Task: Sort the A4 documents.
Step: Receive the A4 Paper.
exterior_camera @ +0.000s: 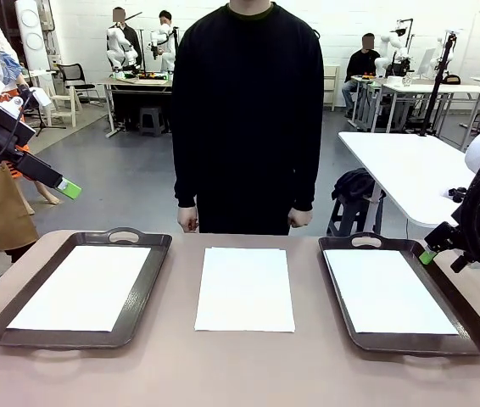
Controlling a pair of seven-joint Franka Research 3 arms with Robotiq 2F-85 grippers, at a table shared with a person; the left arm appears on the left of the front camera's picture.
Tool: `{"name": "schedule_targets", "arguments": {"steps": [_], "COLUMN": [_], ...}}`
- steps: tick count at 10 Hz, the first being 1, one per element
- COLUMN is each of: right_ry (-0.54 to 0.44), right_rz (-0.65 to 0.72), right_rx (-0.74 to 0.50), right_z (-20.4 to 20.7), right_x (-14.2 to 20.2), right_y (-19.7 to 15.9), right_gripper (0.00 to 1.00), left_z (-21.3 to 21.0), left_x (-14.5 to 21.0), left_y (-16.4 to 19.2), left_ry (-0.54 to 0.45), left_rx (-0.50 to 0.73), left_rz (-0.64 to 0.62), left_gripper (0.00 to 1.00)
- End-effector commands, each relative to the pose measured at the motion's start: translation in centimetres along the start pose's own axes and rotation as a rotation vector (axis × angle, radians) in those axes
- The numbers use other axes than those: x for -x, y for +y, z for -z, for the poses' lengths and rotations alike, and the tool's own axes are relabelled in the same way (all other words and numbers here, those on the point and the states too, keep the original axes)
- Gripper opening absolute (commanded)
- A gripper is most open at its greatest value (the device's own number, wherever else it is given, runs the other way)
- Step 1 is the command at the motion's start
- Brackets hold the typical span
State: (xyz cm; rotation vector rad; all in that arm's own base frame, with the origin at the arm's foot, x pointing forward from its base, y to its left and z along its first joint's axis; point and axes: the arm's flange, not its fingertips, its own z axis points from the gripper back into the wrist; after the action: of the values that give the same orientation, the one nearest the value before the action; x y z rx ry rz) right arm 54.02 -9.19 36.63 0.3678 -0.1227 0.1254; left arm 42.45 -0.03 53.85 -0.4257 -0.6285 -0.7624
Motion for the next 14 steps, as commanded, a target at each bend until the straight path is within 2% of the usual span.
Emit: {"name": "schedule_targets", "arguments": {"steps": [1, 2, 3, 4, 6, 8, 9, 12, 14], "right_ry": [0.000, -0.194, -0.358, -0.455, -0.535, -0.484, -0.480, -0.390, -0.324], "right_rz": [0.000, -0.271, -0.429, -0.536, -0.695, -0.835, -0.891, -1.023, -1.047], "right_rx": [0.000, -0.018, 0.003, -0.012, -0.149, -0.400, -0.479, -0.533, -0.533], "right_z": [0.0, -5.0, -10.0, -14.2, -19.5, -21.8, -22.5, -22.4, -21.5], "right_x": [0.0, 1.1, 1.7, 2.5, 4.5, 5.9, 6.4, 7.9, 8.2], "right_y": [0.0, 1.3, 3.2, 4.9, 6.6, 7.2, 7.6, 9.5, 10.1], "right_gripper": [1.00, 1.00, 1.00, 1.00, 1.00, 1.00, 1.00, 1.00, 1.00], "left_z": [0.1, 0.1, 0.1, 0.1, 0.1, 0.1, 0.1, 0.1, 0.1], "left_x": [0.1, 0.1, 0.1, 0.1, 0.1, 0.1, 0.1, 0.1, 0.1], "left_y": [0.0, 0.0, 0.0, 0.0, 0.0, 0.0, 0.0, 0.0, 0.0], "left_ry": [-0.015, -0.015, -0.015, -0.015, -0.015, -0.015, -0.015, -0.015, -0.015], "left_rx": [0.007, 0.007, 0.007, 0.007, 0.007, 0.007, 0.007, 0.007, 0.007], "left_rz": [0.011, 0.011, 0.011, 0.011, 0.011, 0.011, 0.011, 0.011, 0.011], "left_gripper": [1.00, 1.00, 1.00, 1.00, 1.00, 1.00, 1.00, 1.00, 1.00]}}
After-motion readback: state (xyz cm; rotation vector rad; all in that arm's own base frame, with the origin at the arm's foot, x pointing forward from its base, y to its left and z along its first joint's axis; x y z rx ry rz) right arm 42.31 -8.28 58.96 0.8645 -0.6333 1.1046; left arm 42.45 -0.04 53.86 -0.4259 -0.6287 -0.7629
